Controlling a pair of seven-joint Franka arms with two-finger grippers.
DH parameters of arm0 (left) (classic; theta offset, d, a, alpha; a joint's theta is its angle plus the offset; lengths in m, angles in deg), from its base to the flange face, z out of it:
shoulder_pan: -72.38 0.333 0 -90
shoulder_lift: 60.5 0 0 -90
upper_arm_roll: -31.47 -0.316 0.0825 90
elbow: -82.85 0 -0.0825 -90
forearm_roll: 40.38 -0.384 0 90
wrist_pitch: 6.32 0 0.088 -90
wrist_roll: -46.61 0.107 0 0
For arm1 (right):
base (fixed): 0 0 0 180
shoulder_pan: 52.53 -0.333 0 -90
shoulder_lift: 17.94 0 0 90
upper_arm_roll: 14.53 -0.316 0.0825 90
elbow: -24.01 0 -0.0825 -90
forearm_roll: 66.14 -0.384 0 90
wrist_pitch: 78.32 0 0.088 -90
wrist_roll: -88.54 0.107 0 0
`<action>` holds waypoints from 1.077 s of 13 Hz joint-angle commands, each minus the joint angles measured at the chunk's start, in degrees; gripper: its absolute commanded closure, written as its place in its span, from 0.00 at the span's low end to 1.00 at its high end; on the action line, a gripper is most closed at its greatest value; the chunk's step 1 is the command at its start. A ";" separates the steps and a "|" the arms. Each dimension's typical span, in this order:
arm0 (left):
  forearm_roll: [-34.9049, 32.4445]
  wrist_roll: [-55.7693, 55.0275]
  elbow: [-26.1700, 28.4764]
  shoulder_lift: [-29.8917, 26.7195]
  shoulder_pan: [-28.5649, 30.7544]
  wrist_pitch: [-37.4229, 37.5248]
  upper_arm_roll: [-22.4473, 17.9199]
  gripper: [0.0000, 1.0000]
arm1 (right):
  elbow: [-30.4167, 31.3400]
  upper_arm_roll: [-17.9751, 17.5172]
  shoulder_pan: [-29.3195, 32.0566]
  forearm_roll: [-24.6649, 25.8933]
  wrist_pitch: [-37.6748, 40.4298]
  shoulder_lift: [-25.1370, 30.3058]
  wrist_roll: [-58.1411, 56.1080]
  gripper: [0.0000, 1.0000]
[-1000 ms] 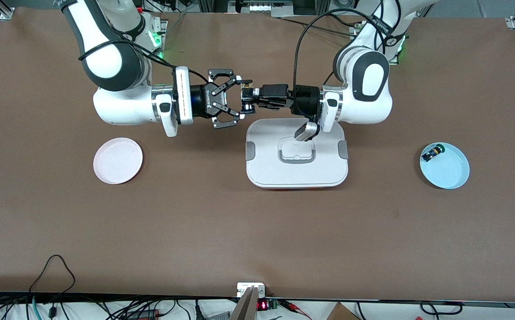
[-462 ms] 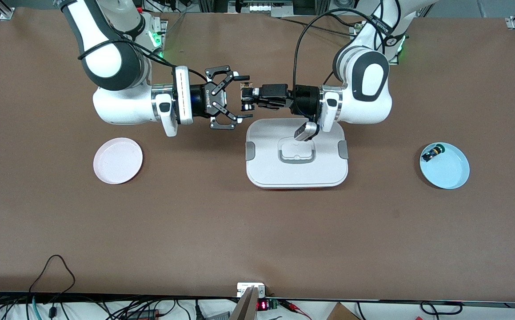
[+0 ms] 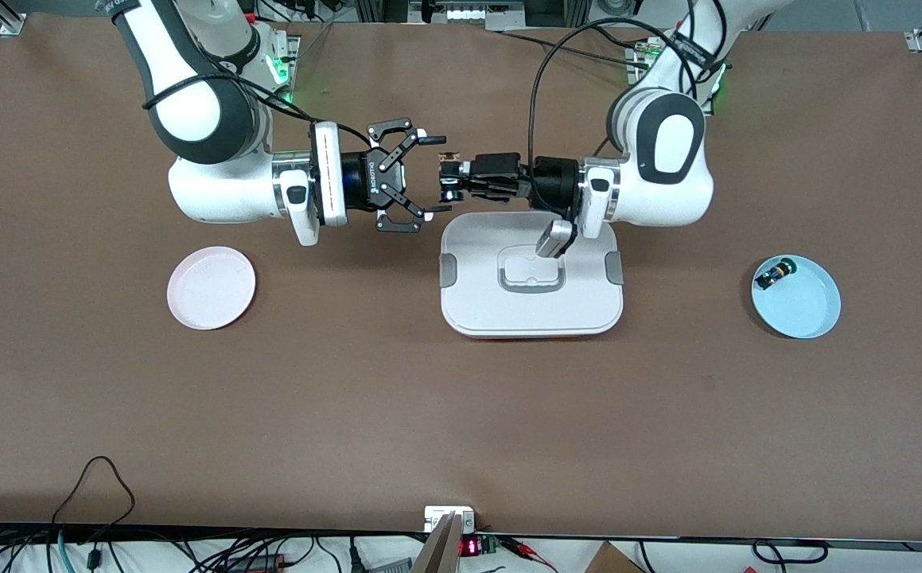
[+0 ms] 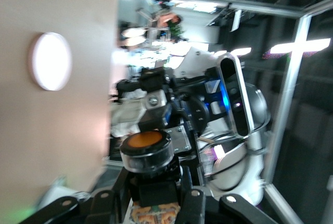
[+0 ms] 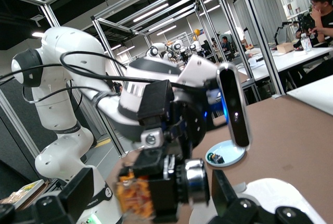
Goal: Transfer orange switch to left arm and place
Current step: 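Open the right gripper while the left gripper pulls the switch away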
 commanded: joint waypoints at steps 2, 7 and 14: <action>-23.56 -0.10 -2.87 -0.44 7.33 6.31 -0.09 0.80 | 5.49 0.25 1.62 1.70 -0.62 3.18 2.10 0.00; -63.72 1.04 -12.96 3.77 14.55 18.08 -0.01 0.80 | 2.43 0.25 5.84 21.36 -0.88 4.58 30.35 0.00; -103.01 11.31 -16.50 4.13 13.50 21.01 0.61 0.80 | -0.91 0.34 6.90 52.13 3.14 6.87 79.40 0.00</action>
